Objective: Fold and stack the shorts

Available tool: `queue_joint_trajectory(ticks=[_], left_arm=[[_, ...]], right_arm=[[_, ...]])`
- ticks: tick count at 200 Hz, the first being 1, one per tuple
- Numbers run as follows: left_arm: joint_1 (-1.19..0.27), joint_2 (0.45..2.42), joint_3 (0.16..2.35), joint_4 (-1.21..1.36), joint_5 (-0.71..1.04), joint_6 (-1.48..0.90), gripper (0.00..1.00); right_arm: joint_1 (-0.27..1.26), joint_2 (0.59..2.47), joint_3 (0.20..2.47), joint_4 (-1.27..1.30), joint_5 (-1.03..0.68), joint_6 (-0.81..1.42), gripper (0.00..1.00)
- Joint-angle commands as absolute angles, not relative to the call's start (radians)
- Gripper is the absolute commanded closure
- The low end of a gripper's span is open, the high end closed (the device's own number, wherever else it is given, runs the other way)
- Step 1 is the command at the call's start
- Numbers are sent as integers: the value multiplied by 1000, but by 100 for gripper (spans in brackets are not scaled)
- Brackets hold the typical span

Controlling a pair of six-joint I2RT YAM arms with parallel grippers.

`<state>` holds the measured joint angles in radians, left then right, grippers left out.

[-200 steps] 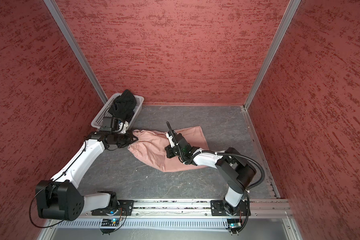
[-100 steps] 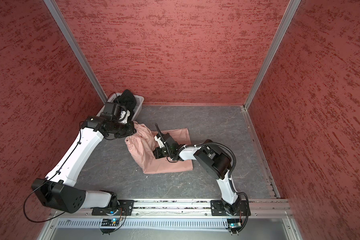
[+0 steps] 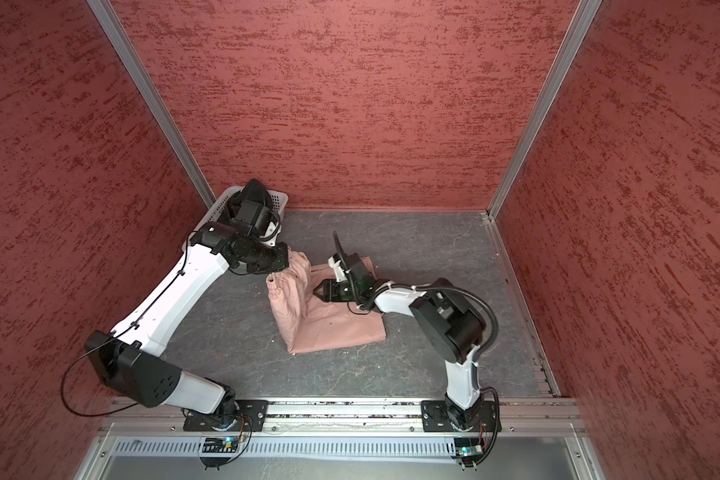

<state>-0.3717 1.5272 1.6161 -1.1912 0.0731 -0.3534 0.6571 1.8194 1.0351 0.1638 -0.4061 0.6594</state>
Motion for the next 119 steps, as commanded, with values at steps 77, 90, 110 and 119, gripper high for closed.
queue_joint_trajectory(ticks=[77, 90, 110, 119], left_arm=[[-684, 1895, 1970, -1291, -68, -424, 100], [-726, 1967, 2037, -1305, -76, -426, 100], [-788, 2072, 2108, -1308, -106, -437, 93], [-810, 2108, 2125, -1301, -103, -448, 69]], right_arm=[[443, 1506, 666, 31, -325, 648, 41], [426, 1488, 646, 37, -326, 653, 42], [362, 1390, 610, 8, -302, 665, 41], [316, 1331, 584, -3, -301, 672, 38]])
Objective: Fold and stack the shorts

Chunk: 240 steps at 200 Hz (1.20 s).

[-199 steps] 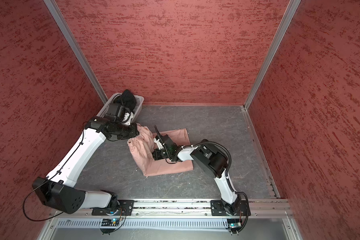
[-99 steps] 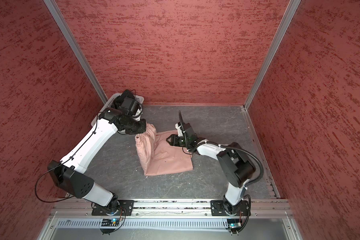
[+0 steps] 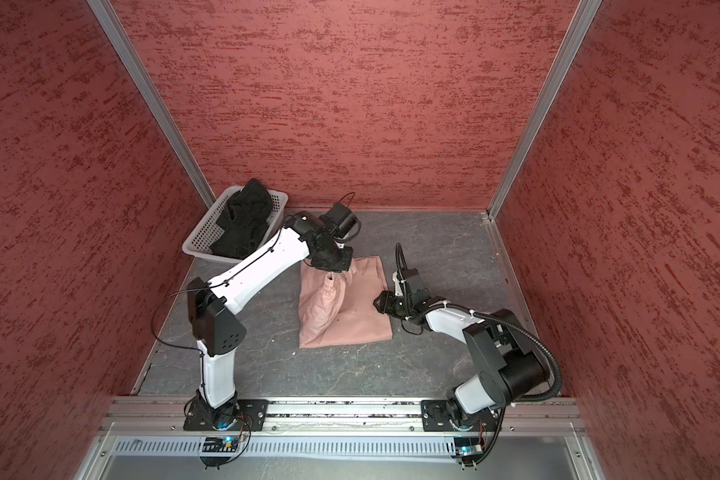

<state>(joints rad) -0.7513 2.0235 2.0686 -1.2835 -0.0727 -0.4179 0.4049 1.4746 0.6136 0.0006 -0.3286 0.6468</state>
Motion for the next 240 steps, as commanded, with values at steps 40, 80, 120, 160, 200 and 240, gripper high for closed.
queue_joint_trajectory(ticks=[40, 80, 120, 160, 200, 240], left_arm=[[-838, 2187, 2249, -1285, -71, -448, 1], [-811, 2188, 2518, -1347, 15, -419, 1], [-749, 1946, 2185, -1203, -16, -394, 1], [-587, 1606, 1471, -877, 40, -470, 1], [-505, 1424, 1050, -546, 158, -557, 1], [-442, 1366, 990, -567, 156, -548, 1]], right_arm=[[186, 1116, 565, -110, -312, 652, 35], [130, 962, 634, -249, -282, 623, 37], [313, 1058, 755, -326, -359, 524, 54], [439, 1216, 791, -432, -261, 485, 35], [588, 1327, 916, -396, -283, 469, 75], [746, 1624, 1040, -328, -248, 536, 85]])
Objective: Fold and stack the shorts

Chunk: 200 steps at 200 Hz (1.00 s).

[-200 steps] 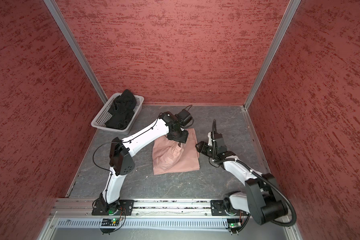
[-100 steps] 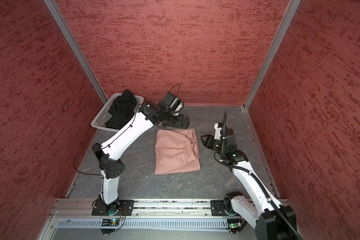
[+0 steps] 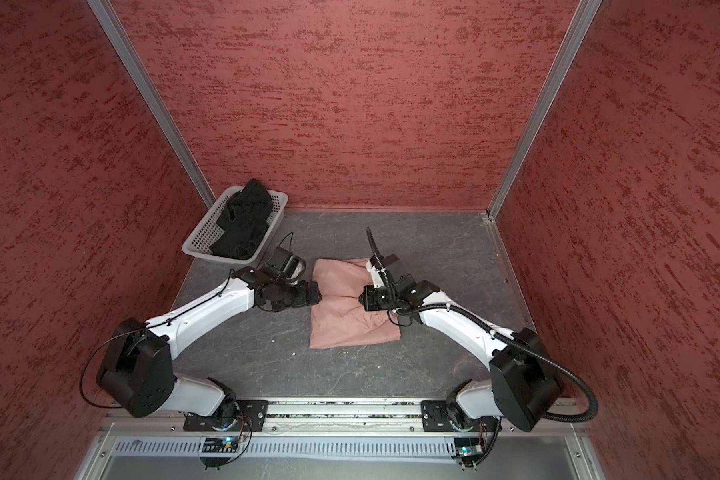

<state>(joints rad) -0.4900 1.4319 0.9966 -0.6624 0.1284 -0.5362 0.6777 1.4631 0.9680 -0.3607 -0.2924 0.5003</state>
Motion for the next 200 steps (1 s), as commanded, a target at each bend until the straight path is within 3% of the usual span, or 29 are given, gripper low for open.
queue_joint_trajectory(ticks=[1, 65, 123, 165, 200], left_arm=[[-439, 1364, 989, -569, 157, -547, 1], [-355, 1165, 933, -640, 159, -532, 1], [-339, 1155, 911, -645, 173, -527, 1], [-318, 1188, 911, -647, 183, -503, 1], [-308, 1198, 915, -652, 184, -492, 1]], right_arm=[[749, 1632, 1044, -328, -248, 537, 86], [703, 1879, 1058, -422, -130, 607, 96], [470, 1823, 1038, -484, -13, 534, 96], [310, 1823, 1075, -435, -76, 485, 96], [392, 1772, 1151, -390, -173, 318, 90]])
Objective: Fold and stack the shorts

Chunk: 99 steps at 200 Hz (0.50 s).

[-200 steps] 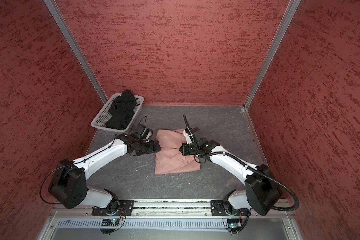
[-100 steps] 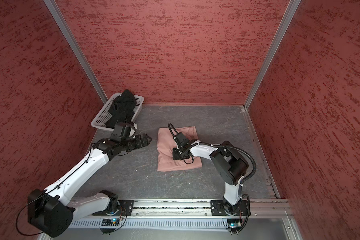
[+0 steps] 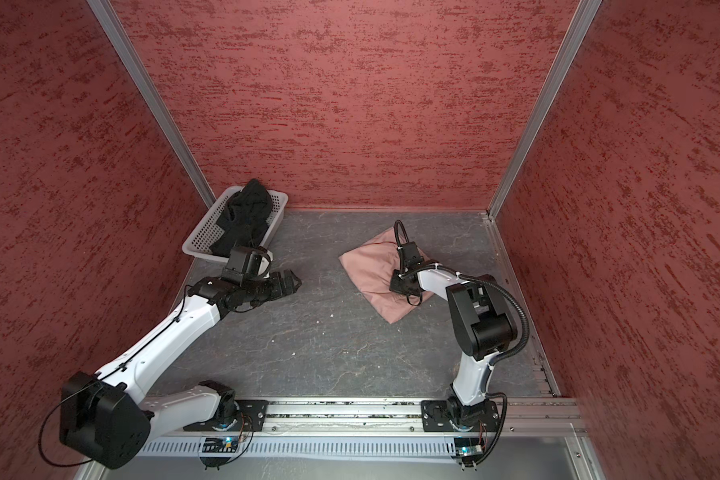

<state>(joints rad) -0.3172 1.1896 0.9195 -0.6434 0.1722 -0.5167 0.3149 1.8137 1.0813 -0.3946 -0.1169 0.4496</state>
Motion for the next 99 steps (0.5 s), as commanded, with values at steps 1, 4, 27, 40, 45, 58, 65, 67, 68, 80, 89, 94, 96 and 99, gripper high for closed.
queue_joint_trajectory(ticks=[1, 4, 27, 40, 45, 58, 65, 67, 68, 80, 89, 94, 96, 99], left_arm=[[-308, 1198, 915, -652, 184, -492, 1], [-307, 1198, 916, -653, 184, -491, 1], [-306, 1197, 914, -655, 183, -493, 1], [-307, 1199, 914, -655, 187, -493, 1], [-307, 1200, 916, -656, 187, -492, 1], [-307, 1202, 917, -659, 187, -495, 0], [-307, 1204, 921, -662, 188, -493, 1], [-307, 1204, 922, -664, 187, -493, 1], [-307, 1205, 923, -665, 187, -493, 1], [-307, 1210, 933, -677, 183, -491, 1], [-308, 1212, 940, -685, 180, -489, 1], [-308, 1212, 940, -687, 177, -489, 1], [-308, 1211, 940, -686, 176, -489, 1], [-308, 1210, 940, -687, 174, -490, 1]], right_arm=[[395, 1772, 1154, -390, -175, 315, 90], [404, 1774, 1164, -388, -182, 299, 89], [434, 1822, 1225, -335, -246, 274, 88], [434, 1873, 1255, -302, -271, 294, 90], [433, 1891, 1265, -293, -271, 300, 90], [433, 1937, 1285, -273, -261, 312, 91], [433, 1958, 1294, -264, -252, 320, 93], [433, 1964, 1296, -261, -248, 322, 93], [434, 1968, 1297, -260, -247, 325, 93], [433, 2005, 1313, -255, -238, 341, 95], [433, 2028, 1322, -252, -223, 360, 96], [433, 2040, 1327, -251, -216, 366, 96], [431, 2045, 1328, -251, -213, 370, 97], [430, 2051, 1330, -251, -206, 374, 97]])
